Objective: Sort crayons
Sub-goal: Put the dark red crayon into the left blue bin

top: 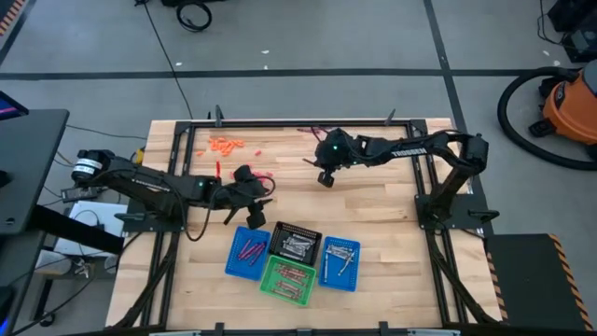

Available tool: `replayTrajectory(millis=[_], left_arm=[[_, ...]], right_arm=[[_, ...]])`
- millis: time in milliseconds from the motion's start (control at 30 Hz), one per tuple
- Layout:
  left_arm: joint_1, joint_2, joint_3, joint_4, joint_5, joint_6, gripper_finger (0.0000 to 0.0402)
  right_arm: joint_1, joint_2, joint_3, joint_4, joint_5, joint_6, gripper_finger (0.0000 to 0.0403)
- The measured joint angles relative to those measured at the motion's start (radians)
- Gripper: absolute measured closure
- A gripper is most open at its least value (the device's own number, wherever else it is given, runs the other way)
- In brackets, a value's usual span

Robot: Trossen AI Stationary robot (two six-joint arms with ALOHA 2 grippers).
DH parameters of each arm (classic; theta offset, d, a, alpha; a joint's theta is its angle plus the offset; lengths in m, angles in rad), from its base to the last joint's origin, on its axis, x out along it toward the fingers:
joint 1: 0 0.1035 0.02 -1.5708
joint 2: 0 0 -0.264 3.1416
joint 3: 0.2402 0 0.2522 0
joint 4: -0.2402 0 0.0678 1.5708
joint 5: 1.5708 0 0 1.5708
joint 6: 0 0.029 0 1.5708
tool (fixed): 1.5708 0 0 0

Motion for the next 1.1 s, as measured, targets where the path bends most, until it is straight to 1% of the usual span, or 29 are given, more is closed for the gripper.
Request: replayTrajectory(millis=[200,467,633,933,1100], left_arm=[[0.012,0.081,-0.001,0.115,0.003,0.108,0.0246],[0.081,0.148,0.000,0.206,0.016,0.108,0.0246],[0.108,0.153,0.000,0.231,0.060,0.110,0.0246],[0.125,0.153,0.000,0.275,0.064,0.130,0.0246],[0.125,0.153,0.000,0.295,0.098,0.135,0.0246]], right_arm=[[0.066,-0.026,0.002,0.043,0.001,-0.029,0.0397],[0.131,-0.041,0.002,0.066,0.003,-0.069,0.0397],[0.163,-0.041,0.002,0.084,0.003,-0.090,0.0397],[0.204,-0.041,0.002,0.128,0.003,-0.131,0.0397],[0.221,-0.041,0.002,0.145,0.003,-0.153,0.0397]])
